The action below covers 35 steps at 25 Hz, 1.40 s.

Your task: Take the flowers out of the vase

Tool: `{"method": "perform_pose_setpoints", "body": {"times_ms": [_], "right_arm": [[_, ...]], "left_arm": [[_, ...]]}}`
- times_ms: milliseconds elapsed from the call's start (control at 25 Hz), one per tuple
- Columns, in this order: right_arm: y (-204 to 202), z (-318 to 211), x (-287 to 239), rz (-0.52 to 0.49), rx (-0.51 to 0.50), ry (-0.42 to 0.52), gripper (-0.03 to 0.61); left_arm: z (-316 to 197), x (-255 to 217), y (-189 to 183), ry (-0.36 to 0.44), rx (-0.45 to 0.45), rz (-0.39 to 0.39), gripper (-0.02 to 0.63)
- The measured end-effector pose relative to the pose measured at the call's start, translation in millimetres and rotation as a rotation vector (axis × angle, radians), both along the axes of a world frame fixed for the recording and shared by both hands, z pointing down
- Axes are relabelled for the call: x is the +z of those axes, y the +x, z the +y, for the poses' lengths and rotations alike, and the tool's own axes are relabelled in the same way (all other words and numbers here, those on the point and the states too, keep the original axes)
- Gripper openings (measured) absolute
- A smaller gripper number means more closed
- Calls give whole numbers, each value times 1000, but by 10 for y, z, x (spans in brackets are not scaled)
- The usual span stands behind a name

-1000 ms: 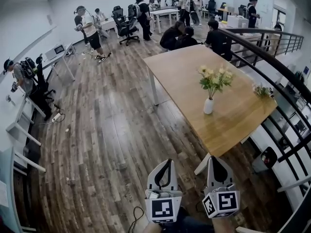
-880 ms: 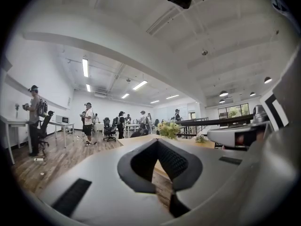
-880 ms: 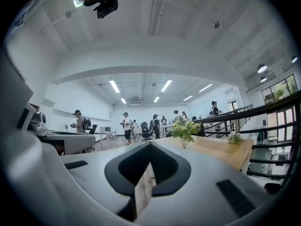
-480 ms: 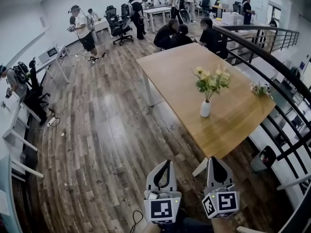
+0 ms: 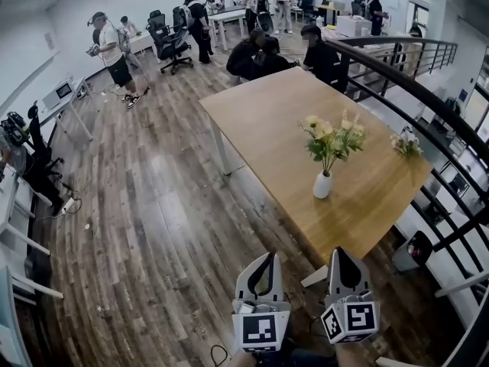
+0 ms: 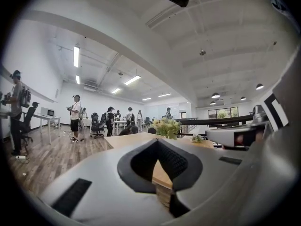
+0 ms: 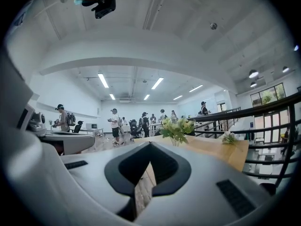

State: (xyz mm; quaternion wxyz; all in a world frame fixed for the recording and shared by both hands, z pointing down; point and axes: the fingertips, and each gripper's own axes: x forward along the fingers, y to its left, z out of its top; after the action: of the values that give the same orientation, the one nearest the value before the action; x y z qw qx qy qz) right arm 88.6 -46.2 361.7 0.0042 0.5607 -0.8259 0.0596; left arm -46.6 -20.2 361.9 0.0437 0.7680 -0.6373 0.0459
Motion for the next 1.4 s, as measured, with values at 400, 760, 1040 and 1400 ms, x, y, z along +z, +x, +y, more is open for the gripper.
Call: {"method": "perform_pose_setpoints", "body": {"times_ms": [400, 760, 1040, 1400], "right_arm": [[-113, -646, 69, 11, 44, -16, -5], [-167, -1096, 104, 13, 103, -21, -5], [-248, -1352, 198, 6, 142, -32, -5], [-345, -1539, 273, 15, 169, -49, 15]], "left_arm": [[-729, 62, -105, -11, 51, 13, 14], [-1249, 82, -229, -16, 103, 14, 14], [-1537, 113, -307, 7, 143, 15, 14], [-1708, 250, -408, -45, 152, 35, 14]]}}
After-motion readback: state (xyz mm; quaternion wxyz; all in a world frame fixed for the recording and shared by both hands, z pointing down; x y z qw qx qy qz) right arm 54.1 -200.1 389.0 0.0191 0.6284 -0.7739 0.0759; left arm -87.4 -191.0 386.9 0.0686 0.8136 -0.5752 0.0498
